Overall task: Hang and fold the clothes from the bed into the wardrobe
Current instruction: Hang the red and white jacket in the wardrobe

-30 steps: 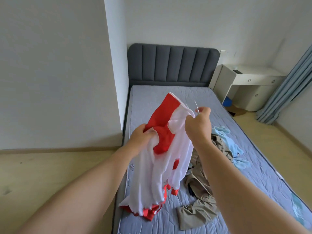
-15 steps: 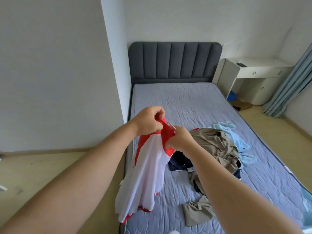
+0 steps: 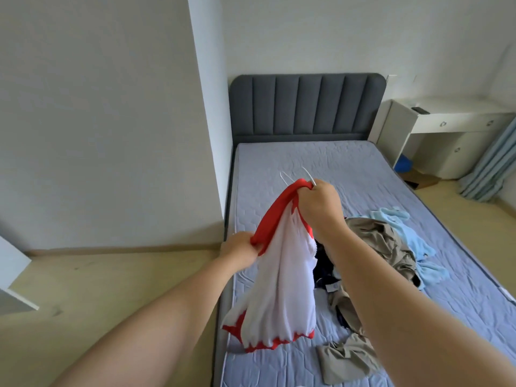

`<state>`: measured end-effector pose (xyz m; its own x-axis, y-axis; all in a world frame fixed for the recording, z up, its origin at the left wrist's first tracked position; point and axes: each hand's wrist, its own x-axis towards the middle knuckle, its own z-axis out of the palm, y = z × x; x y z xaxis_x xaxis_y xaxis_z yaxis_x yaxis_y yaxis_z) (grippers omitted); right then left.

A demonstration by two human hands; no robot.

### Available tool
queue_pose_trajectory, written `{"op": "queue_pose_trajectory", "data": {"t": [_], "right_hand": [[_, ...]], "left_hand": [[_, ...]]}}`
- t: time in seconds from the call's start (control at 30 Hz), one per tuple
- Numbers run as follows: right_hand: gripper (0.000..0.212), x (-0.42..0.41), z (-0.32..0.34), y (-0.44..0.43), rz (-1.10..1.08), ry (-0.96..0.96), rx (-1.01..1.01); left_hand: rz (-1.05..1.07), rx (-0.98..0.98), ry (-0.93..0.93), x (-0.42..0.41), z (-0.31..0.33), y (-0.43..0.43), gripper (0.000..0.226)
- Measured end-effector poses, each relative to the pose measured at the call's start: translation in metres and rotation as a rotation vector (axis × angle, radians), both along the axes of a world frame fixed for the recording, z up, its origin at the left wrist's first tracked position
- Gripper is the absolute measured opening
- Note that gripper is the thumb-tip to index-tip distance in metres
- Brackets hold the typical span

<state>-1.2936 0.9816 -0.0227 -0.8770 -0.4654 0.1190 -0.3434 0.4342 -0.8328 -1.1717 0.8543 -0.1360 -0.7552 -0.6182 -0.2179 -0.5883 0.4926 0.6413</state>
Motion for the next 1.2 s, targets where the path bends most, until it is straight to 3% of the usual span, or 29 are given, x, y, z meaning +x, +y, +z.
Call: {"op": "queue_pose_trajectory", "data": {"t": [0.07, 0.2, 0.37, 0.5, 0.6, 0.77, 0.87, 0.97, 1.1, 1.17, 1.2], "right_hand": [[0.022, -0.005, 0.002, 0.006, -0.017, 0.006, 0.006], [0.021, -0.012, -0.002, 0.017, -0.055, -0.048, -0.026], [0.028, -0.019, -0.002, 0.029, -0.107, -0.04, -0.057], [0.026, -0.031, 0.001, 0.04, -0.16, -0.038, -0.062], [0.027, -0.036, -0.001, 0.046, -0.2, -0.039, -0.075], [0.026, -0.046, -0.013, 0.059, -0.26, -0.044, -0.049], [0.023, -0.05, -0.021, 0.066, -0.294, -0.068, -0.043], [0.021, -0.053, -0.028, 0.069, -0.306, -0.098, -0.016], [0.018, -0.055, -0.038, 0.073, -0.307, -0.143, 0.034], [0.019, -0.056, -0.044, 0.076, -0.308, -0.15, 0.079], [0.02, -0.055, -0.047, 0.077, -0.3, -0.15, 0.111]], "left_hand": [[0.023, 0.078, 0.043, 0.002, -0.008, -0.003, 0.023], [0.183, 0.421, 0.249, 0.004, -0.015, -0.008, 0.029], [-0.047, 0.354, 0.202, 0.009, -0.025, -0.007, 0.045], [-0.265, 0.202, 0.004, 0.003, -0.035, 0.003, 0.022], [-0.087, 0.298, 0.038, 0.003, -0.045, 0.004, 0.022], [0.433, 0.874, 0.256, 0.01, -0.05, -0.008, 0.036], [0.576, 1.053, 0.401, 0.009, -0.043, -0.018, 0.031], [0.529, 1.0, 0.425, 0.002, -0.035, -0.021, 0.03], [0.275, 0.964, 0.429, -0.004, 0.002, -0.024, 0.035], [0.199, 0.769, 0.348, -0.01, 0.019, -0.025, 0.051], [0.184, 0.619, 0.32, -0.014, 0.027, -0.024, 0.048]]}}
